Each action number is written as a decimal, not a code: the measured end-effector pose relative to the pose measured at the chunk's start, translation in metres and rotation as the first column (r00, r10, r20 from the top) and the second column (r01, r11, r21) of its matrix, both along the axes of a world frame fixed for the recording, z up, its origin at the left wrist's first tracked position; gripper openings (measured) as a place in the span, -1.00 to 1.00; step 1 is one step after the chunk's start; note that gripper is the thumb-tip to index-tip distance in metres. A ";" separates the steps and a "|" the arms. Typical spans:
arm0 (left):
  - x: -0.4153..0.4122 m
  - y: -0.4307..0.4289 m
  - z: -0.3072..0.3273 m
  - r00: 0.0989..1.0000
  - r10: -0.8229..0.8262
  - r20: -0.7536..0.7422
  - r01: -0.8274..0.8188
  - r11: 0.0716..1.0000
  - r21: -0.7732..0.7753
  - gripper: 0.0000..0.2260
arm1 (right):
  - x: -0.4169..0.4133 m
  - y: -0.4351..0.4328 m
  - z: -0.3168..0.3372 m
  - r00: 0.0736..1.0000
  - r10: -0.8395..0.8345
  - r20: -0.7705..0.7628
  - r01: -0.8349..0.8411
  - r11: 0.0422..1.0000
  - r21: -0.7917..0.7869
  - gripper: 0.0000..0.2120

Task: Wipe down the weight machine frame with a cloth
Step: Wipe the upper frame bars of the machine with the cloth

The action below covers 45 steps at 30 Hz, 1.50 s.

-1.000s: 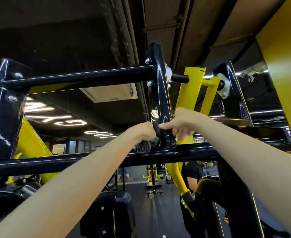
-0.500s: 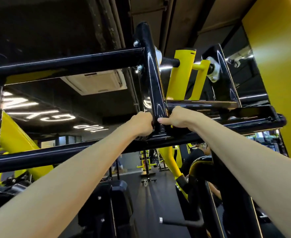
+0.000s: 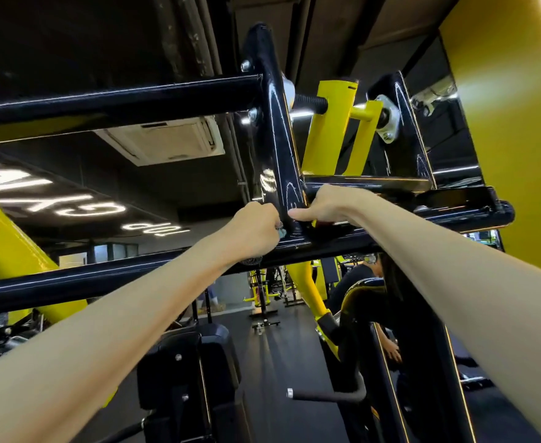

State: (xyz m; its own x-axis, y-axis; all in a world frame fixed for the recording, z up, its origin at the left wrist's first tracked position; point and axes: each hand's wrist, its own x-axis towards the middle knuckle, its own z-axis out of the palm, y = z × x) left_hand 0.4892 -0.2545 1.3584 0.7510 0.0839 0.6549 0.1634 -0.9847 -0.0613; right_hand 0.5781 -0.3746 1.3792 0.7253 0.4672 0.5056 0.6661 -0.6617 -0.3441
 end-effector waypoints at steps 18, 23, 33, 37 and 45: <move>0.015 -0.034 -0.019 0.939 0.275 0.207 -0.262 0.961 -0.090 -0.88 | 0.013 0.010 -0.015 0.997 -0.002 0.071 -0.008 0.990 0.144 -0.47; 0.009 -0.035 -0.019 0.952 0.221 0.211 -0.182 0.965 -0.191 -0.87 | 0.016 0.012 -0.018 0.997 0.008 0.079 -0.024 0.980 0.199 -0.49; 0.008 -0.025 -0.018 0.979 0.132 0.158 -0.088 0.962 -0.258 -0.73 | 0.020 0.015 -0.022 0.995 0.008 0.096 -0.028 0.978 0.206 -0.50; -0.001 -0.030 -0.044 0.977 0.031 0.209 -0.018 0.998 -0.061 -0.76 | 0.027 0.016 -0.022 0.993 0.025 0.114 -0.048 0.978 0.205 -0.49; 0.005 -0.027 -0.021 0.984 0.122 0.126 -0.105 0.985 -0.135 -0.78 | 0.032 0.018 -0.021 0.993 0.007 0.115 -0.028 0.982 0.187 -0.46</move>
State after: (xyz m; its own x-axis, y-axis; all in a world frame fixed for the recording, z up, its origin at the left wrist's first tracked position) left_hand 0.4945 -0.2813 1.3375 0.6382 0.2528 0.7272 0.2725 -0.9576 0.0937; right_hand 0.6097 -0.3565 1.3584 0.6511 0.3682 0.6637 0.7186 -0.5806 -0.3828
